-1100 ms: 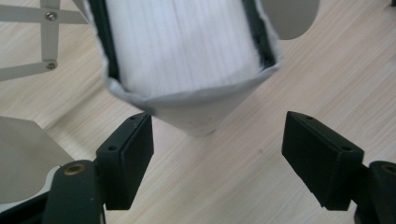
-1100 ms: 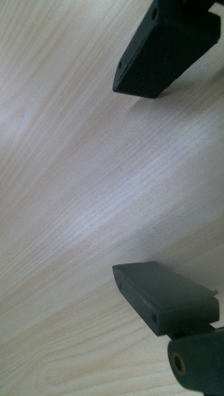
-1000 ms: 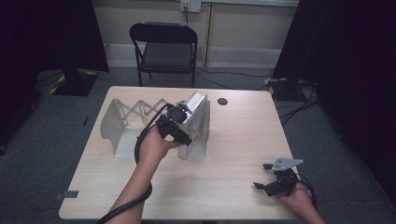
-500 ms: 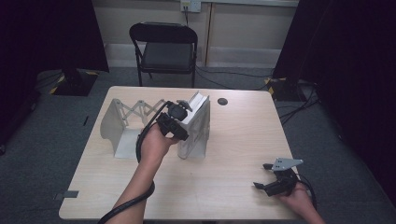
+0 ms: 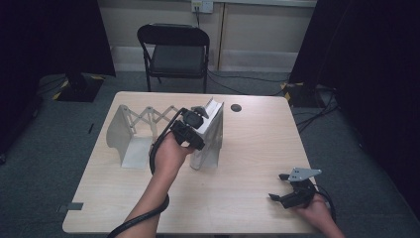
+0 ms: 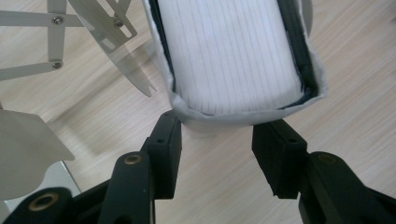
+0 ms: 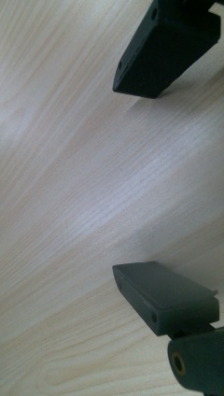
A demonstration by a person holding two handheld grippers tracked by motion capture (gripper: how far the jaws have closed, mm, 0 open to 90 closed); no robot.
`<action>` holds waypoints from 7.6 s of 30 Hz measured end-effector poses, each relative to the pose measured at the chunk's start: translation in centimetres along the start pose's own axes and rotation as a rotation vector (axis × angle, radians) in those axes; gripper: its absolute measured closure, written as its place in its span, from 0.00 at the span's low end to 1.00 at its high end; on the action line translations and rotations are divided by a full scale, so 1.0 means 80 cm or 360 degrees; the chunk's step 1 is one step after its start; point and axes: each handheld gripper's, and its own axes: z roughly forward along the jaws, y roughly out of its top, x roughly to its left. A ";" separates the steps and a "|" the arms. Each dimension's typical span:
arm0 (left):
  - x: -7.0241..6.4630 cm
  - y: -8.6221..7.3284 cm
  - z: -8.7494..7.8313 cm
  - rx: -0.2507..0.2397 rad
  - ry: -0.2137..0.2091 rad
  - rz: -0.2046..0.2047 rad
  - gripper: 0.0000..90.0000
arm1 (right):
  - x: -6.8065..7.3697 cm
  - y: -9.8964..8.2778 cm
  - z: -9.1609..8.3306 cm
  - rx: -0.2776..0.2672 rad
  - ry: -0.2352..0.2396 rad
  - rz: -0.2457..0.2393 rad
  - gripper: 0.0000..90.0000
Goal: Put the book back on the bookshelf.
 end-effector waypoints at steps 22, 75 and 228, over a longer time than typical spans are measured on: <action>-0.016 0.009 -0.002 0.0035 -0.0080 -0.0107 0.59 | 0.000 0.000 0.000 0.0000 0.0000 0.0000 0.11; -0.012 -0.026 -0.001 0.0016 -0.0089 0.0095 0.28 | 0.000 0.000 0.000 0.0002 -0.0002 -0.0001 0.11; 0.094 -0.220 0.104 -0.0065 -0.0105 -0.0112 0.00 | 0.000 0.000 0.000 0.0004 -0.0001 0.0000 0.11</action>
